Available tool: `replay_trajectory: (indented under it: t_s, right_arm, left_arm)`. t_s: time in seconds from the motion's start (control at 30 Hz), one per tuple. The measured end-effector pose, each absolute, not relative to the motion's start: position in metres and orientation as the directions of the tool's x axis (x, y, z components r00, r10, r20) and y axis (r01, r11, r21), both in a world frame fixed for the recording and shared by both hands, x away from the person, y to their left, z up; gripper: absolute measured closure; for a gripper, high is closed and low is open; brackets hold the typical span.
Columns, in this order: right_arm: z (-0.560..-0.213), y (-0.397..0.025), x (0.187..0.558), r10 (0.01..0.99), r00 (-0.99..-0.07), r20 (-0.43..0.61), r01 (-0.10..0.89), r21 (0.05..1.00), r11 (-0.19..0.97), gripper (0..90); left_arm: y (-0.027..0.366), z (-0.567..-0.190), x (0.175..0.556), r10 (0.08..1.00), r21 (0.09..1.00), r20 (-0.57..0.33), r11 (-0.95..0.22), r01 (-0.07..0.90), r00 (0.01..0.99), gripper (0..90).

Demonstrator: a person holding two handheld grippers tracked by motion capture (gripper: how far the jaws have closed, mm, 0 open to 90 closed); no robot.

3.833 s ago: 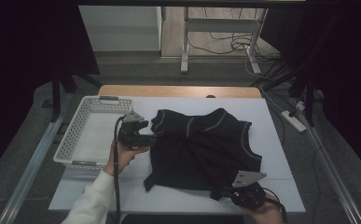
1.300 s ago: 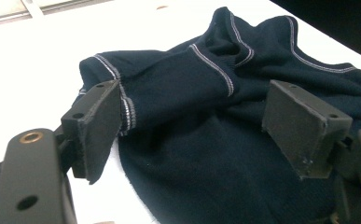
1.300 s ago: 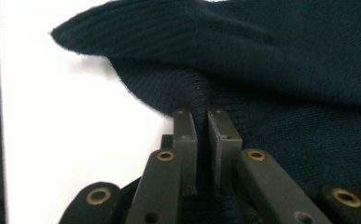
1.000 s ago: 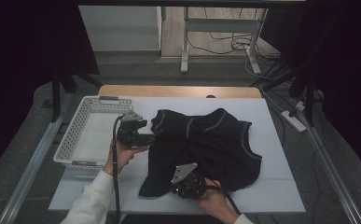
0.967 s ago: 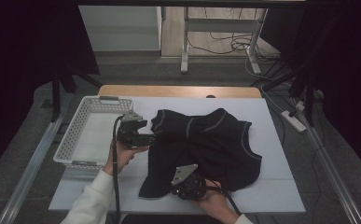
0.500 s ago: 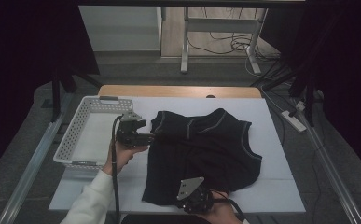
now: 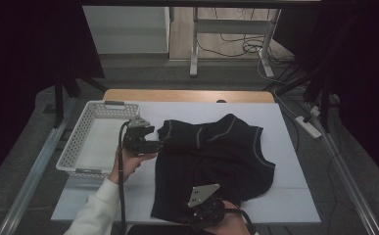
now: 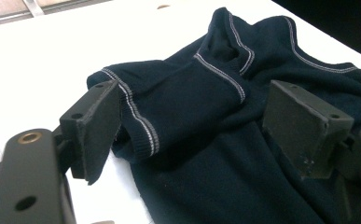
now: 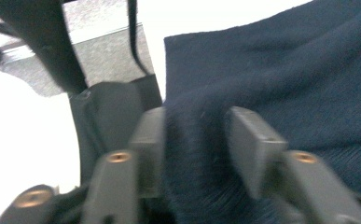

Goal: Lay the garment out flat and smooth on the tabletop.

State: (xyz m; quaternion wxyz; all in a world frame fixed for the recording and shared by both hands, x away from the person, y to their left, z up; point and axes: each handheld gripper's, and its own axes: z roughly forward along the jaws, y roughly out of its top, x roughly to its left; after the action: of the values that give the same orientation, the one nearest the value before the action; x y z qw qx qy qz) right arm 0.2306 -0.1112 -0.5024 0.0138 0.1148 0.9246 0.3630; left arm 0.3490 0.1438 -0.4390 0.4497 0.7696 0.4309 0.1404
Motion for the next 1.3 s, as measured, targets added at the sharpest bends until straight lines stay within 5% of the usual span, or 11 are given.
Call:
replay_trajectory:
  t_s: [0.2, 0.7, 0.8, 1.0, 1.3]
  right_arm:
    - [-0.501, -0.095, 0.241, 0.246, -0.968, 0.038, 0.203, 0.693, 0.692, 38.3]
    - [-0.518, -0.063, 0.281, 0.347, -0.938, 0.003, 0.272, 0.626, 0.731, 37.6]
    - [-0.523, -0.063, 0.282, 0.336, -0.942, 0.017, 0.276, 0.611, 0.742, 45.8]
    - [-0.524, -0.064, 0.276, 0.273, -0.961, 0.031, 0.231, 0.631, 0.740, 81.5]
    - [-0.522, -0.066, 0.261, 0.217, -0.976, 0.037, 0.191, 0.628, 0.755, 85.9]
  left_arm:
    - [0.145, -0.438, 0.349, 0.791, 0.816, -0.173, -0.218, 0.535, 0.587, 20.3]
    - [0.146, -0.436, 0.348, 0.789, 0.821, -0.172, -0.215, 0.528, 0.589, 20.3]
    - [0.146, -0.436, 0.349, 0.789, 0.820, -0.173, -0.216, 0.530, 0.589, 20.3]
    - [0.146, -0.436, 0.348, 0.789, 0.821, -0.169, -0.219, 0.528, 0.591, 20.3]
    - [0.146, -0.437, 0.349, 0.790, 0.819, -0.170, -0.220, 0.531, 0.590, 20.1]
